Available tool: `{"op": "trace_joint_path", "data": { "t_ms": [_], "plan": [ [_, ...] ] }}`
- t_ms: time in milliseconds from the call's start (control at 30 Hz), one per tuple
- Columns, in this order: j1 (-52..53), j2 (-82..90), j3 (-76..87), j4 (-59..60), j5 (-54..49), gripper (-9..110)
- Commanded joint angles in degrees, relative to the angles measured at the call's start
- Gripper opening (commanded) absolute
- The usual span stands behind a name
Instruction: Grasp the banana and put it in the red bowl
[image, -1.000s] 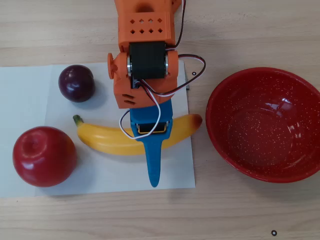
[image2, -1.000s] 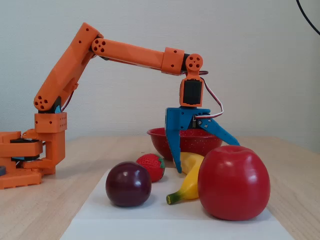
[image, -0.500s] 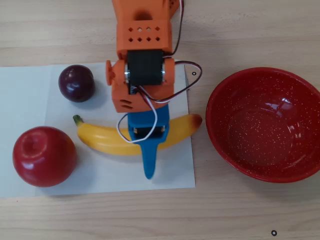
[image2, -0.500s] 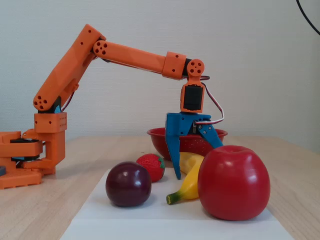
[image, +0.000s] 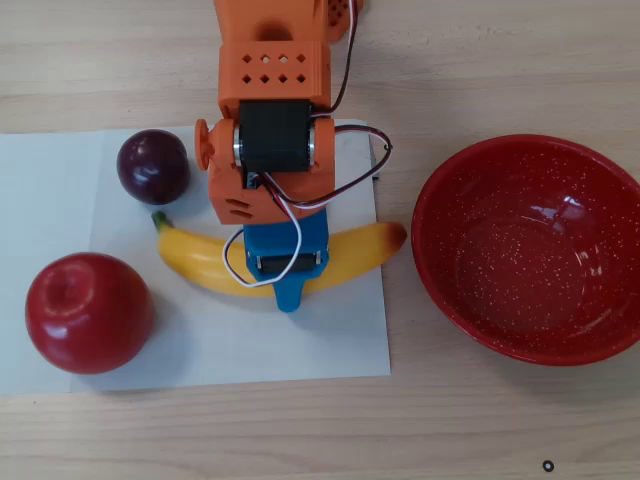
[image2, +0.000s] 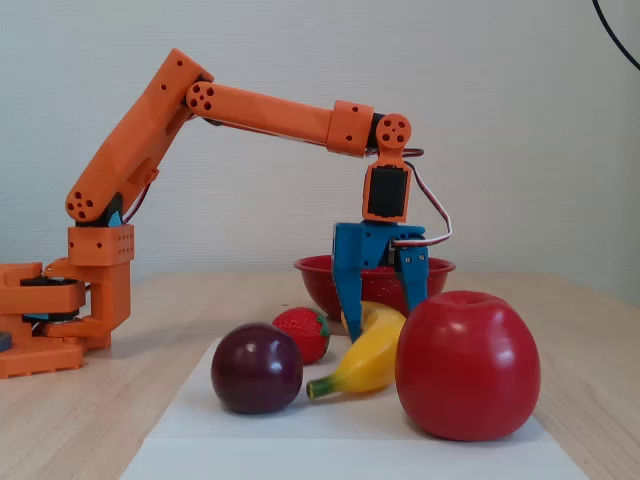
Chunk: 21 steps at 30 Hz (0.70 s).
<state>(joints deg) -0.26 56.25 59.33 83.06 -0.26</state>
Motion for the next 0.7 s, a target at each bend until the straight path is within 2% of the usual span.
{"op": "trace_joint_path", "data": {
  "t_ms": [0,667],
  "plan": [
    [-0.88,8.26,-9.23,3.43,-0.53,0],
    [-0.44,20.13,-29.88,27.51,-2.02,0]
  ]
}}
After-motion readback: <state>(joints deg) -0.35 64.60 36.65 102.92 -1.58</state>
